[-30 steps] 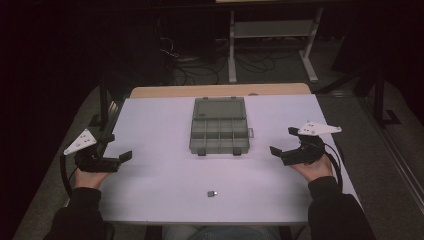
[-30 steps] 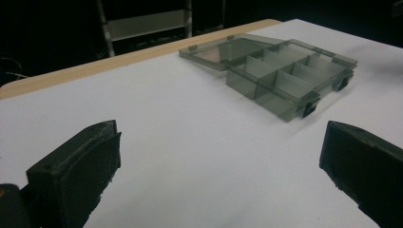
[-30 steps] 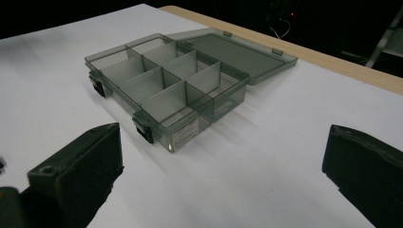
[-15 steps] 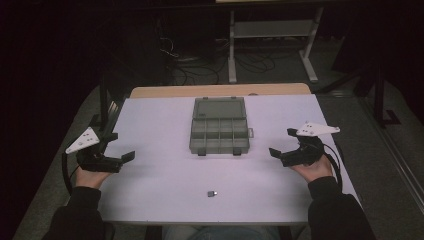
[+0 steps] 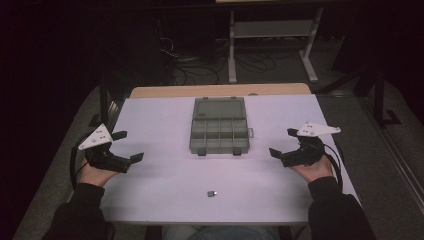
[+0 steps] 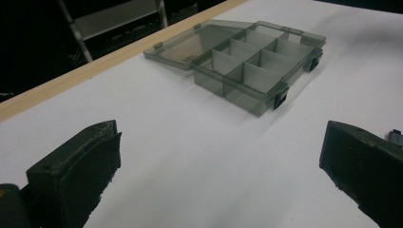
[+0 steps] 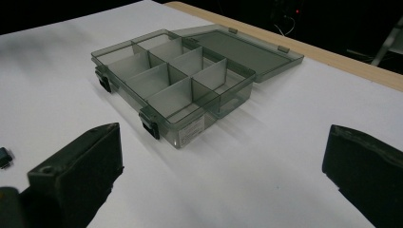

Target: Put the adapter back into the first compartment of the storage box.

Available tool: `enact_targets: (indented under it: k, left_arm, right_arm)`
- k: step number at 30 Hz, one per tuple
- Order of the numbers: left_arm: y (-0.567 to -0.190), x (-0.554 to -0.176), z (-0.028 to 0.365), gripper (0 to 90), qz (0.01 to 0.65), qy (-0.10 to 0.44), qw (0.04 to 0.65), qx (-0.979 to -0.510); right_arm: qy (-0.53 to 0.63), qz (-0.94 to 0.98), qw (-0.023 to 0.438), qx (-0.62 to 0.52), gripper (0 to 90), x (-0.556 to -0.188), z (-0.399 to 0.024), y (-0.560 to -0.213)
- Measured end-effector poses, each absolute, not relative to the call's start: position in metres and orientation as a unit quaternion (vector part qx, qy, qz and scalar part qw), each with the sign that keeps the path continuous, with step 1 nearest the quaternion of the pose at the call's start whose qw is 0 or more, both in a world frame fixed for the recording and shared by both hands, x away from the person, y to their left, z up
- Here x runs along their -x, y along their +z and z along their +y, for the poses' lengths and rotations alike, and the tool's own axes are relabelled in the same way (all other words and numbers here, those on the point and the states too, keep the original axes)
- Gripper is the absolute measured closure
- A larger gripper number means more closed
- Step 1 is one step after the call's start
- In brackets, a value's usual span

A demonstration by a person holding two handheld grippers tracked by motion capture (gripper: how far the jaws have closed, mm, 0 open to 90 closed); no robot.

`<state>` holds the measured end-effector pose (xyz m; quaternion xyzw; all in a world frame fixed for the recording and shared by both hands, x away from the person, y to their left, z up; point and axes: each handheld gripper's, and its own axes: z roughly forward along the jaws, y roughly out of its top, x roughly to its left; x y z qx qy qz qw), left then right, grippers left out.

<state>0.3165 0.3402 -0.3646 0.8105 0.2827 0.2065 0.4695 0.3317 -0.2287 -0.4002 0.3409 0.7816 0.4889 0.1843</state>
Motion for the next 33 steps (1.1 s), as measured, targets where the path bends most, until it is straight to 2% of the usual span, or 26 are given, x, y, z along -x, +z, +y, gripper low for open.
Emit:
enact_targets:
  k: [16, 33]
  left_arm:
    - [-0.343, -0.318, 0.311, 0.0, 0.233, 0.194, 0.474, -0.827]
    - [-0.338, -0.32, 0.274, 0.0, 0.185, 0.172, 0.461, -0.85]
  right_arm:
    - [0.49, 0.782, 0.182, -0.34, 0.0, -0.331, -0.228, -0.4]
    - [0.484, 0.786, 0.176, -0.341, 0.0, -0.331, -0.227, -0.401]
